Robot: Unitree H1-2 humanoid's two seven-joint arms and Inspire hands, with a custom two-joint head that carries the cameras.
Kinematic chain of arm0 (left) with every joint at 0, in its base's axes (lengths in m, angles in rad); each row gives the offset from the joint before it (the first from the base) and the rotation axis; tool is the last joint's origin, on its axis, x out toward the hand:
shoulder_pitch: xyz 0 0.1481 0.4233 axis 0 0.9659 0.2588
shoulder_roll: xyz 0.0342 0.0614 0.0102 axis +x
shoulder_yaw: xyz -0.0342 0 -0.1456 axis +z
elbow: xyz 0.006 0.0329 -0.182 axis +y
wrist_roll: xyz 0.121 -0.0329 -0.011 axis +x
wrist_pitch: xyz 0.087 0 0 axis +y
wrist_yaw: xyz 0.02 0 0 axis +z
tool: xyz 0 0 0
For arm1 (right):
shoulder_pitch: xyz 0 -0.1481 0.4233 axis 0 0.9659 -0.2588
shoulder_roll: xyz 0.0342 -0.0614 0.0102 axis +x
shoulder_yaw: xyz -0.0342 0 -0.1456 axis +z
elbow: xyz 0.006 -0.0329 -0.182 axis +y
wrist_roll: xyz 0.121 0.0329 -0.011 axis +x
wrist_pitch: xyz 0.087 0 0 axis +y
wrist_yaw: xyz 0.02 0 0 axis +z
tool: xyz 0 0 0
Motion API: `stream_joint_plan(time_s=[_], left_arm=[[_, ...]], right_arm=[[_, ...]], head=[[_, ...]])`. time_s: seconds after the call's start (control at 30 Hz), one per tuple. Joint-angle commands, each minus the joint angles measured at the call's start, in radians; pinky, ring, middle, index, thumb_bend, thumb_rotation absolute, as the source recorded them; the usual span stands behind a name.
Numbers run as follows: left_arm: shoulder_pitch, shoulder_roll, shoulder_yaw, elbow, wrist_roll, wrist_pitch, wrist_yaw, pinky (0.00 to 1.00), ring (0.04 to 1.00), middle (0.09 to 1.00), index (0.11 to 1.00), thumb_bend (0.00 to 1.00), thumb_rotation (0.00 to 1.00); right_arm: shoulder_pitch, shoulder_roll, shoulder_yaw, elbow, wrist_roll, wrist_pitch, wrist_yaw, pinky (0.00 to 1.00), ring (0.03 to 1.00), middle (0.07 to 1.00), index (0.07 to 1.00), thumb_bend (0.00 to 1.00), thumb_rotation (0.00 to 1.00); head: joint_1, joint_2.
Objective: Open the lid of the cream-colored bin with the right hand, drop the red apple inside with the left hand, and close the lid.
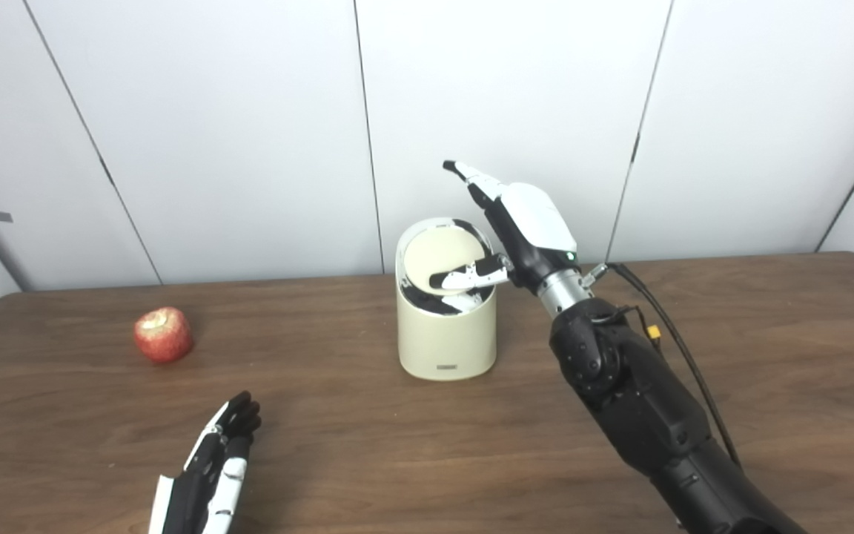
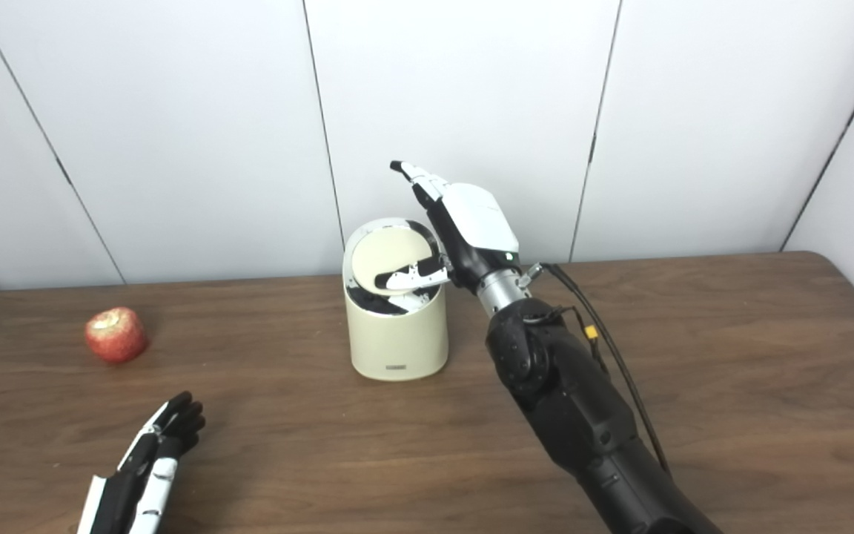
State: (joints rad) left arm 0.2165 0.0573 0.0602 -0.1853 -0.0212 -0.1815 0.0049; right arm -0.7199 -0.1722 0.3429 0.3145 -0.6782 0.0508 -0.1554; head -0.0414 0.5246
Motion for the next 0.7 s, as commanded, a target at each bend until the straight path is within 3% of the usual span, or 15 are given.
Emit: stream_joint_plan(time_s=[0.0,0.2,0.37,0.5,0.67], left_arm=[[0.065,-0.044,-0.017,0.034,-0.004,-0.025,0.009,0.89,0.865,0.872,0.901,0.46,0.75],[0.067,-0.039,-0.026,0.030,0.008,-0.022,0.003,0.91,0.872,0.876,0.900,0.47,0.77],[0.068,-0.040,-0.030,0.025,0.025,-0.012,0.006,0.90,0.865,0.875,0.899,0.46,0.77],[0.066,-0.044,-0.029,0.026,0.023,-0.011,0.011,0.90,0.861,0.877,0.900,0.48,0.76],[0.060,-0.039,-0.027,0.034,0.016,-0.013,0.008,0.89,0.863,0.881,0.906,0.48,0.77]], right_arm=[[-0.019,-0.010,-0.016,-0.001,0.002,0.002,0.012,0.86,0.906,0.917,0.921,0.86,0.29],[0.014,0.045,-0.105,-0.054,0.129,0.021,0.033,0.81,0.882,0.907,0.900,0.70,0.55],[0.052,0.080,-0.174,-0.143,0.216,0.103,0.076,0.73,0.847,0.891,0.892,0.67,0.72],[0.105,0.101,-0.249,-0.258,0.338,0.176,0.133,0.79,0.869,0.897,0.893,0.58,0.77],[0.233,0.085,-0.284,-0.418,0.410,0.217,0.177,0.77,0.858,0.887,0.893,0.53,0.82]], head=[[0.000,0.001],[0.004,0.006],[0.004,0.004],[0.000,0.003],[-0.006,0.005]])
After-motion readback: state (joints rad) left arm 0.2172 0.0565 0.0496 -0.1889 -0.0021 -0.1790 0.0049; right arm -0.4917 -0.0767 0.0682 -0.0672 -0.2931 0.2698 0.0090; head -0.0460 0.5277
